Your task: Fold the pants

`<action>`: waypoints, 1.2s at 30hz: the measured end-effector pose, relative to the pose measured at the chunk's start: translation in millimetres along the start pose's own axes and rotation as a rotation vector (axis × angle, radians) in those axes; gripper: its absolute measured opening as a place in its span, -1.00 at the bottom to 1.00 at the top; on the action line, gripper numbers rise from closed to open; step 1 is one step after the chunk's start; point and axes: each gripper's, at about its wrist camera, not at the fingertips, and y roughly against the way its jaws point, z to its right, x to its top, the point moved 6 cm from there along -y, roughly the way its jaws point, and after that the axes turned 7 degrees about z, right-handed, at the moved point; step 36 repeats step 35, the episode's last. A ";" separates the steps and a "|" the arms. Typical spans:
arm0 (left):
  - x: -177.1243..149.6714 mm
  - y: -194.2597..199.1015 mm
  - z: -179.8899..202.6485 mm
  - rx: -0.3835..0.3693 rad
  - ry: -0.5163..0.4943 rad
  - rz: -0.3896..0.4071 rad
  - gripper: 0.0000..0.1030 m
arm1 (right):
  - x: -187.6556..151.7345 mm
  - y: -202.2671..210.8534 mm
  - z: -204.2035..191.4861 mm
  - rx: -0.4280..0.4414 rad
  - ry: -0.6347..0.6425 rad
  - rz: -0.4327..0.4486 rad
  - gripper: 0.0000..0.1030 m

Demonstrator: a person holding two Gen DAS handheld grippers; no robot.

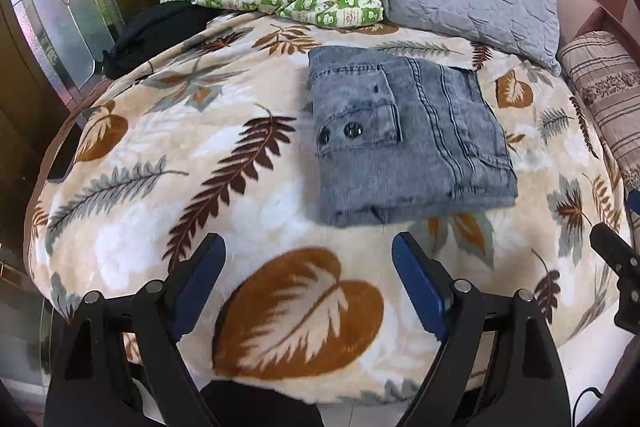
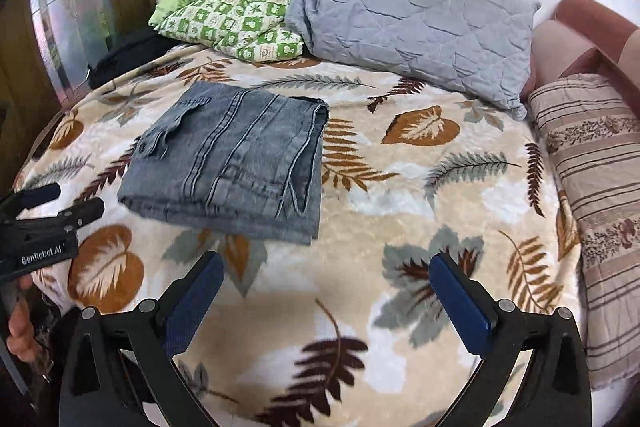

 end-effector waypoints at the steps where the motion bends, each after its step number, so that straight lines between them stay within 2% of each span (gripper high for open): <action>1: -2.1 2.4 0.4 -0.009 0.004 -0.002 0.68 | -3.4 3.8 -0.4 -0.009 0.008 0.003 0.99; 14: -17.1 25.0 20.9 -0.090 -0.043 0.006 0.68 | -30.6 19.8 -0.4 0.004 -0.036 -0.015 0.99; 23: -18.3 29.8 32.8 -0.114 -0.074 0.006 0.68 | -34.0 17.7 5.9 0.008 -0.068 -0.028 0.99; 27: -16.3 39.1 38.3 -0.123 -0.097 0.059 0.68 | -35.8 16.1 8.9 0.009 -0.079 -0.033 0.99; 30: -14.1 42.9 42.6 -0.125 -0.116 0.070 0.68 | -35.9 15.6 12.0 0.006 -0.085 -0.034 0.99; 36: -14.0 42.4 45.3 -0.116 -0.127 0.057 0.68 | -35.0 16.8 17.4 -0.002 -0.092 -0.030 0.99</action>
